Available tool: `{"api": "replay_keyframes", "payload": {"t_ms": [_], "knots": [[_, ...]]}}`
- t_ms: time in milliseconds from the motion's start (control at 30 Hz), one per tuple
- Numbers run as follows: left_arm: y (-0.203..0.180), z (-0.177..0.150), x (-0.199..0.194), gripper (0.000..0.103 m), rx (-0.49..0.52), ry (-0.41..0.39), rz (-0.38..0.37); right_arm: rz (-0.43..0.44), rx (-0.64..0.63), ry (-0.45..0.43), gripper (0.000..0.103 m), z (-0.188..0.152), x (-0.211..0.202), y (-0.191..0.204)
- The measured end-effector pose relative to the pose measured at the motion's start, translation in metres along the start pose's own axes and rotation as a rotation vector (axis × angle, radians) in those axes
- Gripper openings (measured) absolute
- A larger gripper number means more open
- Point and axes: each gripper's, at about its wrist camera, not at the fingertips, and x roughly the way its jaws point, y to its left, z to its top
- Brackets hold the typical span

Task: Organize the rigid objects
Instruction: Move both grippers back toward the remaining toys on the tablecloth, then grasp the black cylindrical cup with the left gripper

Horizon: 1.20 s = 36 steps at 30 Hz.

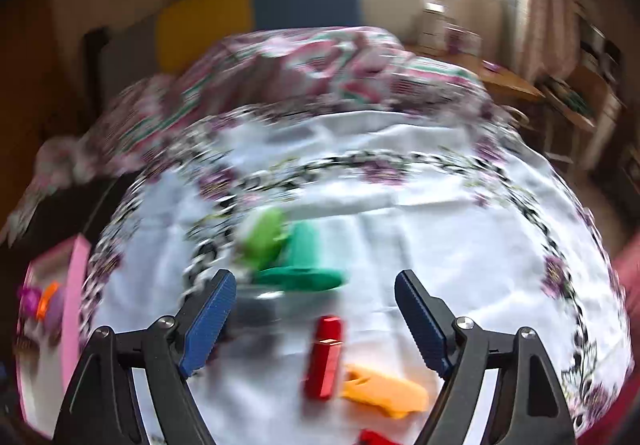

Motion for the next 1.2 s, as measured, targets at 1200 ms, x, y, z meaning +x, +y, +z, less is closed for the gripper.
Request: {"api": "replay_keyframes", "payload": {"t_ms": [1200], "knots": [[-0.242,0.096,0.193,0.096,0.114,0.223,-0.199,0.032,0.375,0.08,0.083,-0.001,0.012,-0.076]]}}
